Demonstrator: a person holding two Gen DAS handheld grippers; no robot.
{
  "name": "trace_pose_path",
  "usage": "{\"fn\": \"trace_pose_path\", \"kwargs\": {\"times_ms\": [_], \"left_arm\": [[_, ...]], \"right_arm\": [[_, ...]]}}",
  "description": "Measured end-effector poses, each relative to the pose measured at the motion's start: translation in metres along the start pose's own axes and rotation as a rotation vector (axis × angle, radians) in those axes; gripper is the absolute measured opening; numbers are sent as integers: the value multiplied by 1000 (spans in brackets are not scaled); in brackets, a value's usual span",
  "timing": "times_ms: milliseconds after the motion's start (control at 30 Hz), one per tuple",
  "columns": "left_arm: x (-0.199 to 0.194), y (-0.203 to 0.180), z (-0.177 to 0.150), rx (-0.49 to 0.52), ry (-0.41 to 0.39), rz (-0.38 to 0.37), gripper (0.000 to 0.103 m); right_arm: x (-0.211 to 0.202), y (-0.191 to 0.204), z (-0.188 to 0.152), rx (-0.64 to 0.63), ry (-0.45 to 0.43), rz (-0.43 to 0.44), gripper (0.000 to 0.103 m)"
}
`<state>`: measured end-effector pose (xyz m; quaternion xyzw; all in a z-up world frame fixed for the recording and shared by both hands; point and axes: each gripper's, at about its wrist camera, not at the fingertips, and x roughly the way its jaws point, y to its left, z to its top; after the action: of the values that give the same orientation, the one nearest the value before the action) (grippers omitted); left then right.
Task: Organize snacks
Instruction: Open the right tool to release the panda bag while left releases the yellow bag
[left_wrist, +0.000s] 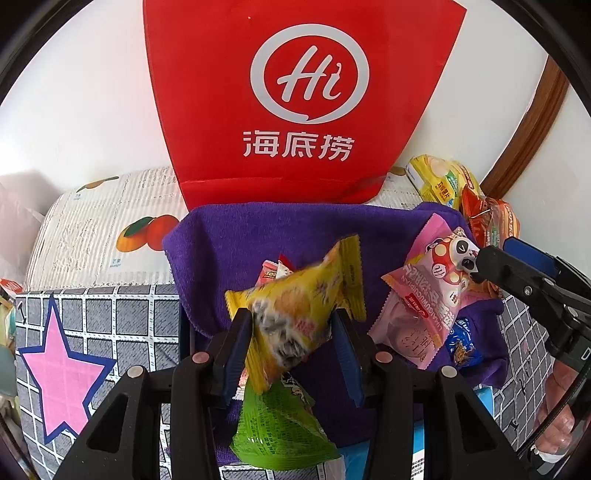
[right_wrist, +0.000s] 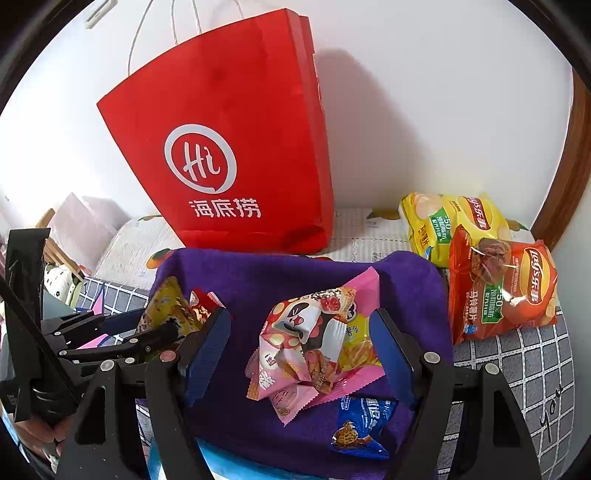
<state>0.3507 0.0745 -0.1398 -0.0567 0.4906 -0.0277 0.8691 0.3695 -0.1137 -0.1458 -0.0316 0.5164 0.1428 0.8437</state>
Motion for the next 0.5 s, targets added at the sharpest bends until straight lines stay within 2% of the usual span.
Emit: {"fn": "trace_pose_path", "kwargs": {"times_ms": [200,300,500], "left_arm": [[0,-2,0,8,1,2,43],[-2,-2,1,8,-9,-7,53],[-10,-4,2,17,-37,-23,56]], "right_arm": [[0,0,1,2,-1,-4,77],[0,-1,1,2,-1,-3,77],[0,0,0,-2,0,-5,77]]}}
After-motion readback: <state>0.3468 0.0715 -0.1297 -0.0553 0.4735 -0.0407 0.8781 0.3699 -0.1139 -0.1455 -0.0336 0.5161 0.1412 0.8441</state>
